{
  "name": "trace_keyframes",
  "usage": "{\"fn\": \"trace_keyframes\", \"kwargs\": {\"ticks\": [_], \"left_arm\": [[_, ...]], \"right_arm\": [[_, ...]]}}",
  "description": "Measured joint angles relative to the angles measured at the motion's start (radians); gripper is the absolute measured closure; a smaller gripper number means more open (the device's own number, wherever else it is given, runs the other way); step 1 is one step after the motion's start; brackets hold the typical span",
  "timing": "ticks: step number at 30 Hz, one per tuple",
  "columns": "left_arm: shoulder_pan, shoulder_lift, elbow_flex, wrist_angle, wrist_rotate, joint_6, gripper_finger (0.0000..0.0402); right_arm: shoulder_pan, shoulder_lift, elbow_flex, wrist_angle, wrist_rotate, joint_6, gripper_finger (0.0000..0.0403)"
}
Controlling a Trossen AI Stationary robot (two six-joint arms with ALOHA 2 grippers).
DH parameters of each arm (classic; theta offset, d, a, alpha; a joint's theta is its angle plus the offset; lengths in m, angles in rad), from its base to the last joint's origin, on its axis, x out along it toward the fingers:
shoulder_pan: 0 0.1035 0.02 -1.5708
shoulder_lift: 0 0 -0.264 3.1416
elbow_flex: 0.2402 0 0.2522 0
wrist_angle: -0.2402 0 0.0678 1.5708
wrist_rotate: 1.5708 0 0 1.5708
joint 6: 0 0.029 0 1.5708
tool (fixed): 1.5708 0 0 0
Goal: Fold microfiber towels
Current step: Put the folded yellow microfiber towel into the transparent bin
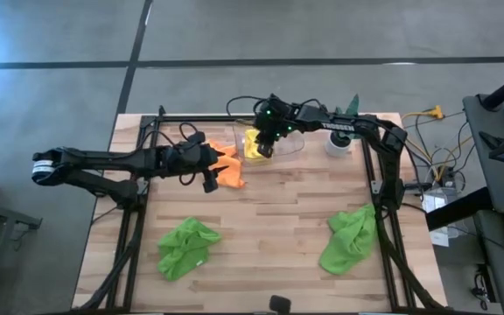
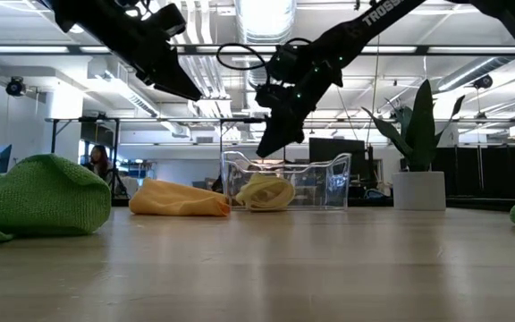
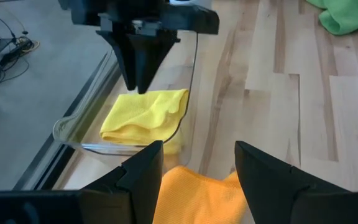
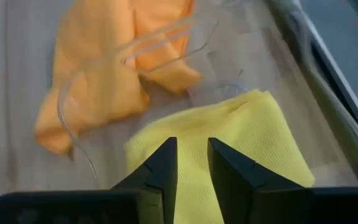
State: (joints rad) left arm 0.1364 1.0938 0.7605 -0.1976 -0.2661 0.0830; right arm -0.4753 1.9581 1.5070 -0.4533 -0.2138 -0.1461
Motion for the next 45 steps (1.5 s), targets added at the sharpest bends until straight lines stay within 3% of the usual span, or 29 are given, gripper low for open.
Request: {"fn": "trace_keyframes", "kwargs": {"ticks": [9, 17, 26, 38, 45], "left_arm": [[0.0, 0.0, 0.0, -0.002, 0.0, 0.0, 0.0217], [0.0, 0.0, 0.0, -0.002, 0.0, -0.001, 0.0217], [0.0, 0.0, 0.0, -0.002, 0.001, -0.001, 0.0217], [0.009, 0.002, -0.007, 0.0, 0.006, -0.001, 0.0217], [0.109, 0.155, -0.024, 0.03, 0.099, -0.001, 0.0217]], "right_arm": [[-0.006, 0.058, -0.001, -0.016, -0.017, -0.218, 0.0285], [-0.005, 0.132, 0.016, -0.017, -0.032, -0.212, 0.0228], [0.002, 0.233, 0.156, -0.07, -0.03, -0.161, 0.0192], [0.002, 0.31, 0.459, -0.374, -0.021, -0.195, 0.0188], [-0.043, 0.286, 0.562, -0.602, 0.009, -0.309, 0.0188]]}}
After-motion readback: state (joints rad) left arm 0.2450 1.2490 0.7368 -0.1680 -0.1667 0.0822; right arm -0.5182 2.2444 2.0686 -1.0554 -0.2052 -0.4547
